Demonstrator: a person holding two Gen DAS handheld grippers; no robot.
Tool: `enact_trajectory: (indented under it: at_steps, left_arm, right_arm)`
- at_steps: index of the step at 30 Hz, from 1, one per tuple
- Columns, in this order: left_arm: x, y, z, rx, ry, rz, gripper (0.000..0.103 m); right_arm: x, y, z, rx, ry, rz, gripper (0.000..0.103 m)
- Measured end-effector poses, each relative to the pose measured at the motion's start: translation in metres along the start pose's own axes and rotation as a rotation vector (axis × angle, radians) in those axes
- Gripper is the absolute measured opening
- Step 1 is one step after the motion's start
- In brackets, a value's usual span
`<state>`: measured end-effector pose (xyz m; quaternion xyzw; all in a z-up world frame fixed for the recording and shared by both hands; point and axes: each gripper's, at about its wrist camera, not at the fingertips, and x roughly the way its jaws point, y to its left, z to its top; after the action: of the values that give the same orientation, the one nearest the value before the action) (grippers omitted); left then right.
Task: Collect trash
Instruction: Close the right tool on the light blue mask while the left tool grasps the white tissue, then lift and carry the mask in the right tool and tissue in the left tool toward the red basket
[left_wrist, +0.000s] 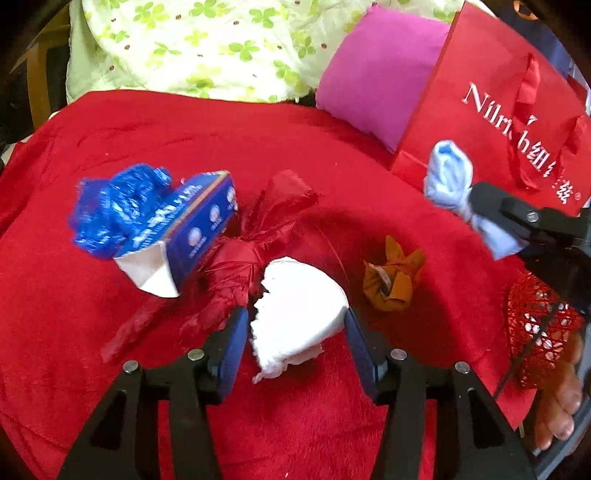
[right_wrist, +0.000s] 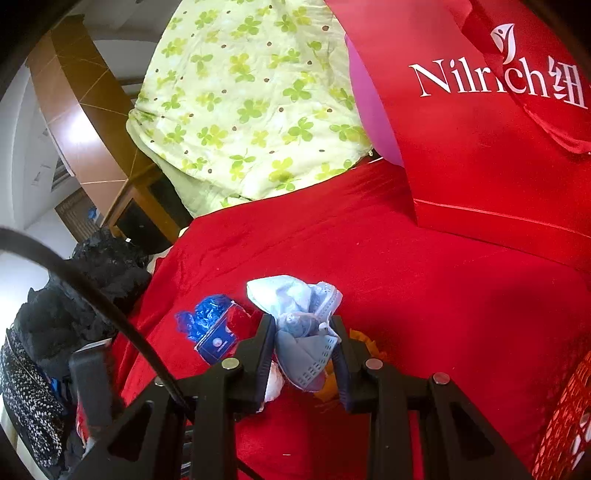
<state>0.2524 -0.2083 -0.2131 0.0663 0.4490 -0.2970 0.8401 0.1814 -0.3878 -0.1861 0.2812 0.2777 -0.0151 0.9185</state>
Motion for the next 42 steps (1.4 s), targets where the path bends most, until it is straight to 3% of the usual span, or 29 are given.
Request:
enact_trajectory:
  at_steps: [2,8,17,29,42]
  left_arm:
    - [0.002,-0.006,-0.002,0.006,-0.005,-0.011,0.045]
    - [-0.003,-0.017,-0.013,0.024,-0.005,-0.012,0.034]
    - [-0.069,-0.019,-0.033,-0.001,-0.077,-0.006,0.033]
    - [-0.180,-0.052,-0.042,0.100,-0.270,0.225,0.033]
    - [-0.252,-0.088,-0.053,0.163,-0.401,0.283,0.034]
  right_arm:
    - [-0.001,-0.001,0.000,-0.002,-0.002,0.005,0.032]
    - [-0.008,-0.005,0.002,0.004,-0.032,0.008,0.031]
    - [-0.033,0.009,0.000,-0.017,-0.097,0.029,0.031]
    - [-0.122,0.053,-0.041,-0.104,-0.178,0.067,0.032]
    - [-0.221,0.096,-0.056,-0.216,-0.280,0.069,0.031]
